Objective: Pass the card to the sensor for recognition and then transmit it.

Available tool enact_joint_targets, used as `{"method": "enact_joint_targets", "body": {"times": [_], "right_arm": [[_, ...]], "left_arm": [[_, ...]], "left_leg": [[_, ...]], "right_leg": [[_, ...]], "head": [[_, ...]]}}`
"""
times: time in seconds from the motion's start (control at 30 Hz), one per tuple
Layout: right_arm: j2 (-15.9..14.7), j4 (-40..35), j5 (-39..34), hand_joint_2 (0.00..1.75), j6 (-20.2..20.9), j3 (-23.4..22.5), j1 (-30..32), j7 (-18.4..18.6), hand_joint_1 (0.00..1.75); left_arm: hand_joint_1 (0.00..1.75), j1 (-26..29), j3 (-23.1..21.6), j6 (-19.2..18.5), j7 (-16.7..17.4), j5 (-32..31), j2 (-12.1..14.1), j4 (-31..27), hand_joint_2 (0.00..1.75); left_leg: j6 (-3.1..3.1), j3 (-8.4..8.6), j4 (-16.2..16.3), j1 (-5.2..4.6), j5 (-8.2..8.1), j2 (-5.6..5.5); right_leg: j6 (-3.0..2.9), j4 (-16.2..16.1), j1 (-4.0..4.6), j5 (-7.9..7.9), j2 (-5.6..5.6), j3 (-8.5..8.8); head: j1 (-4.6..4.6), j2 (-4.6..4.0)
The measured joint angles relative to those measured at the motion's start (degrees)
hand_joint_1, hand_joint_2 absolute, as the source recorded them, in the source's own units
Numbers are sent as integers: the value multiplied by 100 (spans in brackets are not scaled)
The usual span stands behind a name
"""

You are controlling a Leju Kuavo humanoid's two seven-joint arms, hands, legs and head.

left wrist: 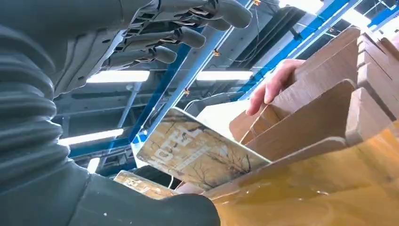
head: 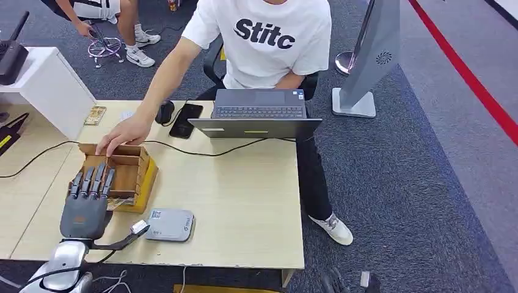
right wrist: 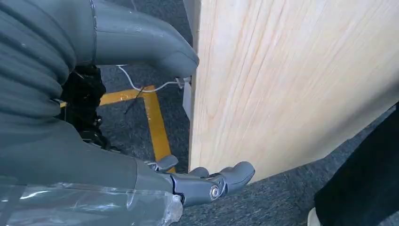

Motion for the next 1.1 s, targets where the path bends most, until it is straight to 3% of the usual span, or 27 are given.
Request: {"method": "enact_joint_targets", "body": {"times": [0.43, 0.47, 1.1], "right_arm": [[0, 0, 0, 175, 9, 4, 0, 0, 0], [0, 0, 0, 175, 9, 4, 0, 0, 0], [0, 0, -17, 175, 46, 4, 0, 9, 0]], "left_arm": [[0, -4, -48, -33, -9, -2, 0, 0, 175], [175, -4, -50, -33, -7, 0, 0, 0, 175], [175, -1, -55, -33, -173, 0, -28, 0, 175]], "left_leg": [[0, 0, 0, 0, 0, 0], [0, 0, 0, 0, 0, 0], [0, 0, 0, 0, 0, 0]], "right_leg": [[0, 0, 0, 0, 0, 0], [0, 0, 0, 0, 0, 0], [0, 0, 0, 0, -1, 0]], "head": [[0, 0], [0, 0], [0, 0]]}}
